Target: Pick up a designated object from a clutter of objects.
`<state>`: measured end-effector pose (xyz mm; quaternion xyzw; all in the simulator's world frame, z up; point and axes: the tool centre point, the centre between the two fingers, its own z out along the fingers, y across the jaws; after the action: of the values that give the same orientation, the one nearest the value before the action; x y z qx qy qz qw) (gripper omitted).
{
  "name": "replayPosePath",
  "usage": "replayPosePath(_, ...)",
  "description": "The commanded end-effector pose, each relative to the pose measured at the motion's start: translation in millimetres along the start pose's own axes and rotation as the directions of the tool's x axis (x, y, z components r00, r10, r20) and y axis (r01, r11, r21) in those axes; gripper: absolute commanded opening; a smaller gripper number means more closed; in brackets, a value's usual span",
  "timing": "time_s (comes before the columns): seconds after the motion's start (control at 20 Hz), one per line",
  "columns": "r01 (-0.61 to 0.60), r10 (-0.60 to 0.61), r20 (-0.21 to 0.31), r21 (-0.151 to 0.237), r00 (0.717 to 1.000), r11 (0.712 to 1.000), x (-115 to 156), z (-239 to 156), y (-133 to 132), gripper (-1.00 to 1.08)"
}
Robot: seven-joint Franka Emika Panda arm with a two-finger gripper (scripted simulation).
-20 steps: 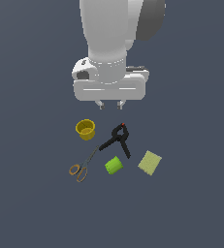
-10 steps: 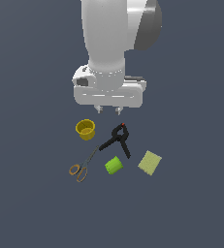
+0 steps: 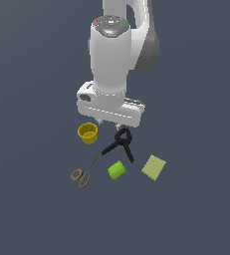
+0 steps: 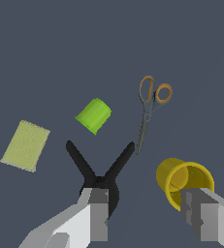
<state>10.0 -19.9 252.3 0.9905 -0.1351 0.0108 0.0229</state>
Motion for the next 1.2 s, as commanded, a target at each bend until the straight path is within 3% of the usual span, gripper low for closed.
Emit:
replayPosePath(0.0, -0.048, 0.048, -0.009, -0.018, 0.999, 0.999, 2, 14, 2, 0.28)
replayPosePath(0.55, -0.242, 0.238, -0.063, -0.074, 0.969, 0.967, 4, 74, 9, 0.28)
replayPosePath(1.15, -0.422, 0.409, -0.133, -0.092, 0.903, 0.902, -5, 136, 13, 0.28)
